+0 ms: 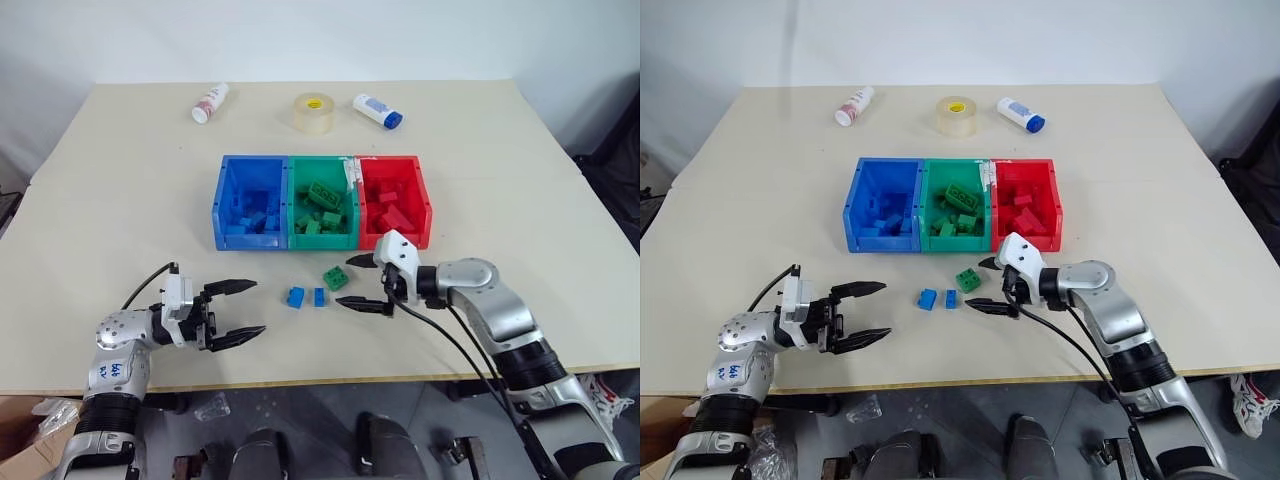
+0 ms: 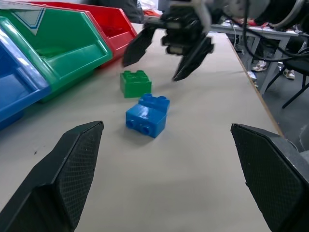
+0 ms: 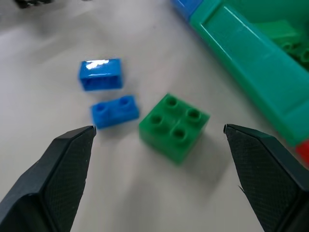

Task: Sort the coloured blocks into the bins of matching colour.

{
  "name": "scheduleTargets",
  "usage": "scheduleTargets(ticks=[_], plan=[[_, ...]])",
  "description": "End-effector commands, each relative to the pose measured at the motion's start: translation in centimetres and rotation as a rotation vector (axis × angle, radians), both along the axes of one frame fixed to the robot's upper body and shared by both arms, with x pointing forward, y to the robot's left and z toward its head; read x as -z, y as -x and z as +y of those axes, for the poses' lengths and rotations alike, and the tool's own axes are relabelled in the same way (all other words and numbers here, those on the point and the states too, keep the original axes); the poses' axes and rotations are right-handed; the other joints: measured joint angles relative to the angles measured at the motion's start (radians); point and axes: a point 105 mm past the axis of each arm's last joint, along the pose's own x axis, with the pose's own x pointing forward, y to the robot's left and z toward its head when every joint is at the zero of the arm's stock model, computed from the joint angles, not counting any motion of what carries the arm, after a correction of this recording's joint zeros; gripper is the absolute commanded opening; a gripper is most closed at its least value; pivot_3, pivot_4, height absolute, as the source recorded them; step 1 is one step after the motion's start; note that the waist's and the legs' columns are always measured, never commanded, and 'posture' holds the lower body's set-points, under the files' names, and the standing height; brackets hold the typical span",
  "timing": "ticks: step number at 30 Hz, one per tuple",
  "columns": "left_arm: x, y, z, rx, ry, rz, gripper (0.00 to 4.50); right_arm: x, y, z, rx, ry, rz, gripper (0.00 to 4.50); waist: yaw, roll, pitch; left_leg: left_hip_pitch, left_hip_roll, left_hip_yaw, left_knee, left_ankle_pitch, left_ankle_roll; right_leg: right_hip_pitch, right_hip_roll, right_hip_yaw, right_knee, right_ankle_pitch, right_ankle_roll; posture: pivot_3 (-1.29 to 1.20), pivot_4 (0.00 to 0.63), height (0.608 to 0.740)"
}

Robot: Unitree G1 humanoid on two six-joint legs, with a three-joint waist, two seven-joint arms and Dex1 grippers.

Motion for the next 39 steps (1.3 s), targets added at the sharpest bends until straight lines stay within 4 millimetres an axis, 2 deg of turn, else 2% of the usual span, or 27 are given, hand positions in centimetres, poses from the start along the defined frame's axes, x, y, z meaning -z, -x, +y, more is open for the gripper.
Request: scheduleTargets(ticks=[1, 4, 9, 11, 14, 16, 18, 20, 22, 23, 26, 28, 33, 39], plan=[[-0.9, 0.3, 0.5, -0.021, 0.008, -0.038, 4.50, 0.0, -0.9, 0.8, 0.013, -0.006, -0.029, 4.45, -0.001, 0.000, 0.000, 0.000, 0.000, 0.000, 0.000, 0.000, 0.000, 0.000, 0.000, 0.000, 0.000, 0.000, 0.000, 0.00, 0.150, 0.740], [-0.9, 0.3, 0.4, -0.028, 0.011, -0.037, 4.50, 0.2, -1.2, 1.2, 0.027, -0.023, -0.033, 3.82, 0.000, 0.000, 0.000, 0.000, 0.000, 0.000, 0.000, 0.000, 0.000, 0.000, 0.000, 0.000, 0.000, 0.000, 0.000, 0.00, 0.150, 0.740], [-0.9, 0.2, 0.3, -0.029, 0.014, -0.035, 4.50, -1.5, -0.7, 1.0, 0.025, -0.065, -0.077, 2.16, 0.000, 0.000, 0.000, 0.000, 0.000, 0.000, 0.000, 0.000, 0.000, 0.000, 0.000, 0.000, 0.000, 0.000, 0.000, 0.00, 0.150, 0.740], [-0.9, 0.1, 0.2, -0.027, 0.014, -0.034, 4.50, -2.5, -0.2, 0.7, 0.017, -0.085, -0.100, 2.07, 0.000, 0.000, 0.000, 0.000, 0.000, 0.000, 0.000, 0.000, 0.000, 0.000, 0.000, 0.000, 0.000, 0.000, 0.000, 0.00, 0.150, 0.740], [-0.9, -0.1, 0.1, -0.023, 0.016, -0.033, 4.50, -5.2, 0.1, 0.6, 0.015, -0.133, -0.160, 2.07, 0.000, 0.000, 0.000, 0.000, 0.000, 0.000, 0.000, 0.000, 0.000, 0.000, 0.000, 0.000, 0.000, 0.000, 0.000, 0.00, 0.150, 0.740], [-0.9, -0.3, -0.2, -0.013, 0.018, -0.031, 4.50, -8.1, -1.2, 0.8, 0.070, -0.185, -0.233, 2.07, 0.000, 0.000, 0.000, 0.000, 0.000, 0.000, 0.000, 0.000, 0.000, 0.000, 0.000, 0.000, 0.000, 0.000, 0.000, 0.00, 0.150, 0.740], [-0.8, -0.5, -0.4, -0.006, 0.022, -0.029, 4.50, -10.2, -2.8, 0.8, 0.128, -0.216, -0.285, 2.07, -0.005, 0.000, 0.000, 0.000, 0.000, 0.000, 0.000, 0.000, 0.000, -0.001, 0.000, 0.001, 0.001, 0.000, 0.000, 0.00, 0.150, 0.740], [-0.7, -0.8, -0.7, 0.002, 0.025, -0.028, 4.50, -11.7, -4.3, 1.1, 0.166, -0.248, -0.326, 2.07, -0.009, 0.000, 0.000, 0.000, 0.000, 0.000, 0.000, 0.001, -0.001, -0.001, 0.000, 0.000, 0.002, 0.000, -0.001, 0.00, 0.150, 0.740], [-0.8, -1.0, -1.1, 0.015, 0.027, -0.030, 4.50, -12.2, -5.7, 1.5, 0.199, -0.247, -0.343, 2.07, -0.011, 0.000, 0.000, 0.000, 0.000, 0.000, 0.000, 0.001, -0.001, -0.001, 0.000, 0.000, 0.003, -0.001, -0.001, 0.00, 0.150, 0.740], [-0.8, -1.1, -1.3, 0.021, 0.029, -0.032, 4.50, -12.3, -6.2, 1.6, 0.208, -0.244, -0.346, 2.80, -0.015, 0.000, 0.000, 0.000, 0.000, 0.000, -0.001, 0.001, -0.001, -0.001, 0.000, 0.000, 0.002, -0.001, -0.001, 0.00, 0.150, 0.740], [-1.0, -1.4, -1.5, 0.029, 0.030, -0.039, 4.50, -12.3, -6.6, 2.1, 0.201, -0.247, -0.363, 3.80, -0.016, 0.000, 0.000, 0.000, 0.000, 0.001, -0.001, 0.000, -0.001, -0.001, 0.000, -0.001, 0.001, -0.001, -0.001, 0.00, 0.150, 0.740], [-1.1, -1.5, -1.4, 0.029, 0.030, -0.042, 4.50, -12.3, -6.1, 2.1, 0.180, -0.253, -0.368, 4.48, -0.016, 0.000, 0.000, -0.001, 0.000, 0.001, -0.001, 0.000, -0.001, -0.001, 0.000, -0.001, 0.001, -0.001, -0.001, 0.00, 0.150, 0.740], [-1.1, -1.3, -1.2, 0.029, 0.026, -0.042, 4.50, -10.9, -4.2, 0.4, 0.137, -0.221, -0.349, 4.48, -0.024, 0.000, 0.000, -0.001, 0.000, 0.000, -0.001, 0.000, -0.001, -0.001, 0.000, -0.001, 0.001, -0.001, -0.001, 0.00, 0.150, 0.740], [-0.8, -0.8, -0.9, 0.023, 0.017, -0.028, 4.50, -7.6, 0.8, -3.3, 0.000, -0.100, -0.231, 4.48, -0.019, 0.000, 0.000, -0.001, 0.000, 0.000, -0.001, 0.000, -0.001, -0.001, 0.000, -0.001, 0.000, 0.000, -0.001, 0.00, 0.150, 0.740]])
